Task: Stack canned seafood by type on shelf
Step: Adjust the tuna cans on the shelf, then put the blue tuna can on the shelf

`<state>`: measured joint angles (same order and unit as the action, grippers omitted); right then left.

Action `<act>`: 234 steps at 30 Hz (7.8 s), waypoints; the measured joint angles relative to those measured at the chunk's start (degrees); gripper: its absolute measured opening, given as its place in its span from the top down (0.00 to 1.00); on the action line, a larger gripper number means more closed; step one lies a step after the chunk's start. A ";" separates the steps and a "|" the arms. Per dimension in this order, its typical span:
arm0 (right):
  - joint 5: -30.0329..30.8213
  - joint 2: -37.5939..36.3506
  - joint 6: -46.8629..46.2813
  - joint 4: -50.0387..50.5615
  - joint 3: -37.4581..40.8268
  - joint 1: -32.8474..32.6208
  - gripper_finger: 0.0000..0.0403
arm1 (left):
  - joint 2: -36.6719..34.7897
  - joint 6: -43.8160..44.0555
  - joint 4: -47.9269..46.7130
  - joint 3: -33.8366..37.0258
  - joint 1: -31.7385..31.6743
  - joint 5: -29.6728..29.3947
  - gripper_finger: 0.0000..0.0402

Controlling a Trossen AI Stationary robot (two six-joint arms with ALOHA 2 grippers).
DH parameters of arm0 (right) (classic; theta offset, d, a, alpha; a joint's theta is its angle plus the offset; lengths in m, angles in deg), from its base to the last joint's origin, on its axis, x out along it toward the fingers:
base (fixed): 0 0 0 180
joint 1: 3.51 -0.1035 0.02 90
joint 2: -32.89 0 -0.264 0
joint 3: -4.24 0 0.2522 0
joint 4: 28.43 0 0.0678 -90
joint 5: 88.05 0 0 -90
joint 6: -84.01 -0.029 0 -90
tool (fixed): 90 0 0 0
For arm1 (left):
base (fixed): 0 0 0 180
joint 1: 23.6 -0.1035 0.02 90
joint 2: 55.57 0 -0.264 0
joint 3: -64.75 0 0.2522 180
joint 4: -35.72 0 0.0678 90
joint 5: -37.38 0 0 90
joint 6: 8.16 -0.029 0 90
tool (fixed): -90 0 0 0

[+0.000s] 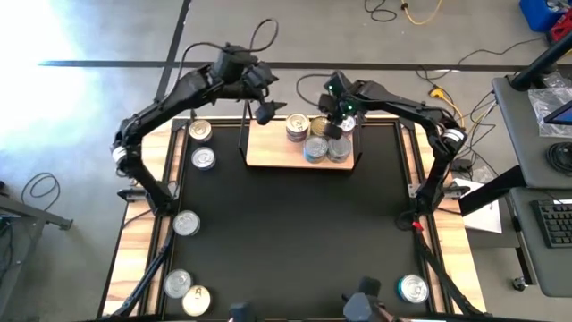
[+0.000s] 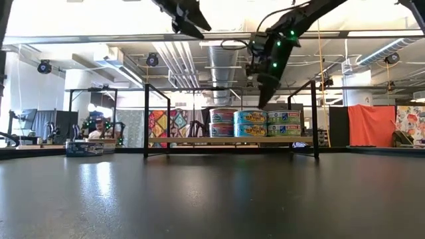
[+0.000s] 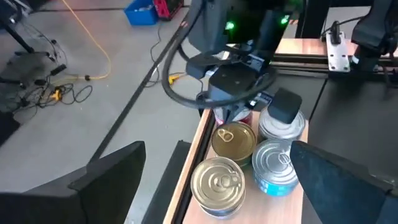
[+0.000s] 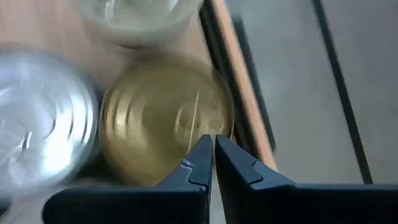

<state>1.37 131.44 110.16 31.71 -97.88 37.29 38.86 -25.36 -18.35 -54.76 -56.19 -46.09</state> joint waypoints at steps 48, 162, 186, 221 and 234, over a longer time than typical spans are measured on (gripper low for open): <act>0.77 8.39 -13.80 17.68 -11.17 -1.60 0.97 | -35.25 12.16 5.24 43.25 6.36 -4.38 0.04; 20.15 -29.77 -54.52 17.62 1.71 -62.14 0.97 | -32.47 140.07 14.02 83.22 12.97 -33.40 0.99; 20.13 -29.74 -55.80 14.10 7.53 -62.16 0.97 | 4.10 116.40 34.55 57.68 57.14 -35.60 1.00; 12.41 -8.55 -59.44 -10.11 16.77 -71.56 0.97 | 12.43 68.94 -13.77 25.21 73.93 -36.04 0.67; 5.08 1.82 -53.26 -6.09 8.95 -67.59 0.97 | 3.01 59.51 16.53 44.95 70.76 -28.54 0.46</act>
<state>6.45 133.25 56.90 25.62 -88.94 -30.30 41.87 34.15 -1.82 -9.81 14.58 -74.64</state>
